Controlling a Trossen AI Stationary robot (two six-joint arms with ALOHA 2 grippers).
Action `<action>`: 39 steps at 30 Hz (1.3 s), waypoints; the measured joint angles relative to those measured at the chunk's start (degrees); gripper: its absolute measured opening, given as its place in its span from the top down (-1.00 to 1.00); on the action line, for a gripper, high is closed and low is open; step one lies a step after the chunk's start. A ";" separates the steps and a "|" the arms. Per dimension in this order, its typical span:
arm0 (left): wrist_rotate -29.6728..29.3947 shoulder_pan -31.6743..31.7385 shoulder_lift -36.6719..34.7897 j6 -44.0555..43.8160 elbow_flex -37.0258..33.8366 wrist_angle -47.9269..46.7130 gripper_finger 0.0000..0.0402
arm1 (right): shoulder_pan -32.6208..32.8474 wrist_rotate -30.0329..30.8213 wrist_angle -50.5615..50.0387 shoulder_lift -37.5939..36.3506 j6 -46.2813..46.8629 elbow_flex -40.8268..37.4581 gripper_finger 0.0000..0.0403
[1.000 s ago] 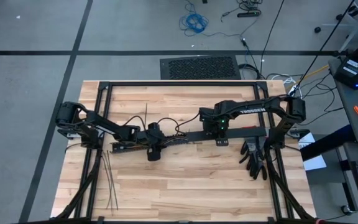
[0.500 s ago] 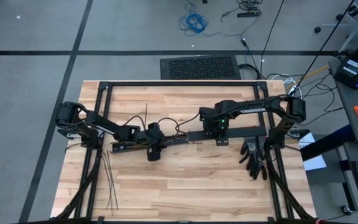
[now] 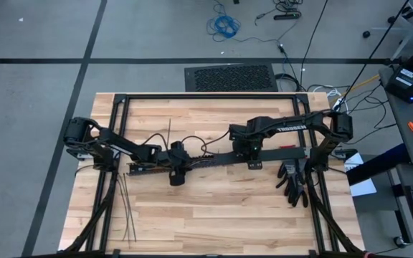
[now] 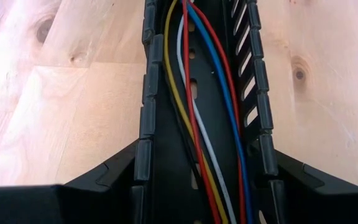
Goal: Ziptie cables
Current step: Close the black cable duct
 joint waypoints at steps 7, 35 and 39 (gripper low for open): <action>0.01 0.00 -0.01 -0.12 -0.02 0.21 -0.24 | 0.26 -0.82 0.76 0.40 0.28 -0.04 -0.10; -0.06 -0.20 -0.01 -0.24 -0.09 0.36 -0.25 | 0.25 4.30 -6.14 11.57 -1.66 9.30 -0.08; -0.49 -0.77 -0.01 0.31 -0.06 0.45 -0.25 | 0.33 4.22 -6.29 12.76 -1.46 9.44 -0.07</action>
